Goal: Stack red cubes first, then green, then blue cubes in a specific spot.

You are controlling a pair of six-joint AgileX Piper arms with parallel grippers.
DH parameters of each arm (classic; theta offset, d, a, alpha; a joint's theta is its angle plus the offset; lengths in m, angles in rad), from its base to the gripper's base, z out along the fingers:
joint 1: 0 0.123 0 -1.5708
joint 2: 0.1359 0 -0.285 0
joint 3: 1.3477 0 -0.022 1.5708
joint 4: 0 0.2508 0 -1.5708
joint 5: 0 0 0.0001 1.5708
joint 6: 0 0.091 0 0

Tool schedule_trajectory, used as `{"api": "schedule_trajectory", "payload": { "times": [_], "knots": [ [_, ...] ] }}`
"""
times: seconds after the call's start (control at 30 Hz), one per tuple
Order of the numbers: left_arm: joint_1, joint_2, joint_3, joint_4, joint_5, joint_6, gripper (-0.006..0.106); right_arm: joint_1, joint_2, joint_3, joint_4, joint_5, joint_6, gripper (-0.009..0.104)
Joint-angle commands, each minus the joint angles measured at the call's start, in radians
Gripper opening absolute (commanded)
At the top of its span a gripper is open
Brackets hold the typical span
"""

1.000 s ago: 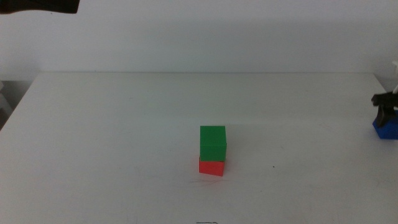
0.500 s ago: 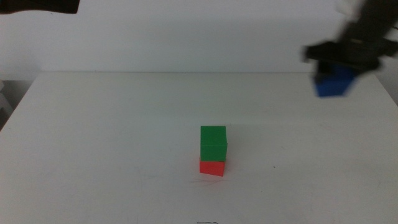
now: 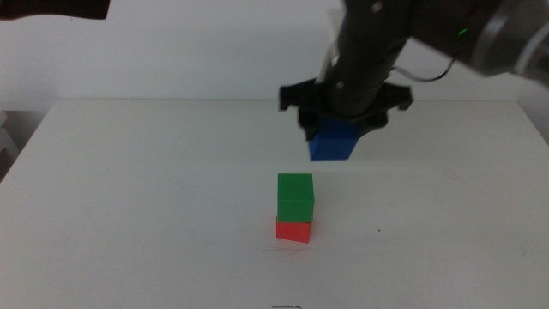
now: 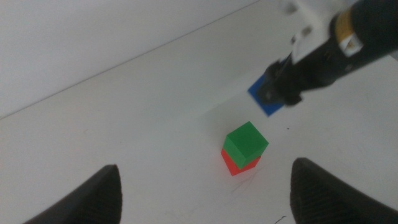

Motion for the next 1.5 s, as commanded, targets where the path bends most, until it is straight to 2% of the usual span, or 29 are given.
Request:
{"api": "schedule_trajectory", "payload": {
  "times": [0.0,0.23,0.43,0.63,0.77,1.03,1.23,1.47],
  "knots": [
    [-0.002,-0.014,-0.027,-0.037,0.040,-0.008,0.091,0.020,-0.042,-0.036,-0.028,0.057,0.013,-0.001],
    [-0.002,-0.014,-0.027,-0.037,0.040,-0.008,0.091,0.046,-0.046,-0.036,-0.028,0.057,0.054,-0.001],
    [-0.002,-0.014,-0.027,-0.037,0.040,-0.008,0.091,0.046,-0.050,-0.036,0.061,0.056,0.053,-0.001],
    [-0.002,-0.014,-0.027,-0.037,0.040,-0.008,0.091,0.050,-0.048,-0.036,0.080,0.051,0.064,-0.001],
    [-0.002,-0.012,-0.027,-0.037,0.040,-0.008,0.091,0.054,-0.019,-0.081,0.049,0.058,0.081,-0.001],
    [-0.002,-0.013,-0.027,-0.036,0.040,-0.008,0.091,0.067,0.064,-0.164,0.050,0.058,0.086,-0.001],
    [-0.002,-0.013,-0.027,-0.036,0.040,-0.008,0.091,0.070,0.082,-0.164,0.014,0.058,0.107,-0.001],
    [-0.002,-0.013,-0.027,-0.036,0.040,-0.008,0.091,0.077,0.038,-0.070,0.007,0.059,0.135,-0.001]
  ]
}}
